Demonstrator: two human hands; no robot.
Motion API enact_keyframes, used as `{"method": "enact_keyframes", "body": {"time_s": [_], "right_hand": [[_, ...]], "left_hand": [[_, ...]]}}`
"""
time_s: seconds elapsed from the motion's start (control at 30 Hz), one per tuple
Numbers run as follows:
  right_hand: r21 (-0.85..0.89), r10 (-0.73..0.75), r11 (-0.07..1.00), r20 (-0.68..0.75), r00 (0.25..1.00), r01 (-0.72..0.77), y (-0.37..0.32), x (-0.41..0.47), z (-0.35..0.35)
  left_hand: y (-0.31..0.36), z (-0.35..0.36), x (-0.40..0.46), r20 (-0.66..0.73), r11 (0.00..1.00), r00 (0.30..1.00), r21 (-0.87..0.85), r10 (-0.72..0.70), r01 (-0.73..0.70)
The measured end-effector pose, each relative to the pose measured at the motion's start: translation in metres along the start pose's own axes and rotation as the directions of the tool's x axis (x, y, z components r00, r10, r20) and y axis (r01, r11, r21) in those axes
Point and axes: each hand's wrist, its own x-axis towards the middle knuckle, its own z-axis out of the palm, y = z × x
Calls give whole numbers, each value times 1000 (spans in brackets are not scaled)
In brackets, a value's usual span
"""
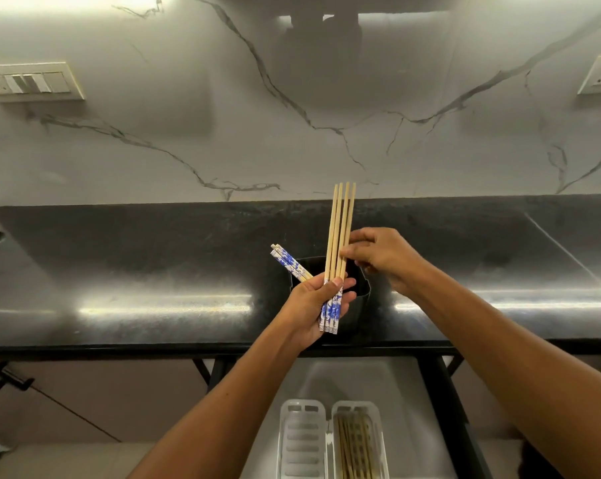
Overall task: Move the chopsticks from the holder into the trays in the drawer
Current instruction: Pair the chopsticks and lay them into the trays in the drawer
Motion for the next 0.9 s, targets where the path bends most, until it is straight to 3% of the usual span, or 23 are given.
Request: {"method": "enact_keyframes", "body": {"time_s": [0.17,0.33,0.4,0.53,0.73,0.9], "right_hand": [[171,154,972,62,986,-163,9,6,-23],[132,129,982,39,991,-133,35,1,-57],[82,66,994,11,998,-67,45,-2,-67],[-89,-77,993,-40,996,73,62,-4,-82],[-298,-162,947,-113,980,122,89,6,-90],[-309,-189,942,-161,969,133,104,17,-94]], "left_hand": [[-10,17,5,133,992,990,119,-55,39],[-24,41,21,184,945,978,325,-94,30],[-30,54,29,177,888,981,461,-84,-8],[-37,76,54,156,655,985,737,74,-166],[-52,88,84,154,419,966,879,207,-230],[-69,93,95,121,404,933,877,338,-260]]}}
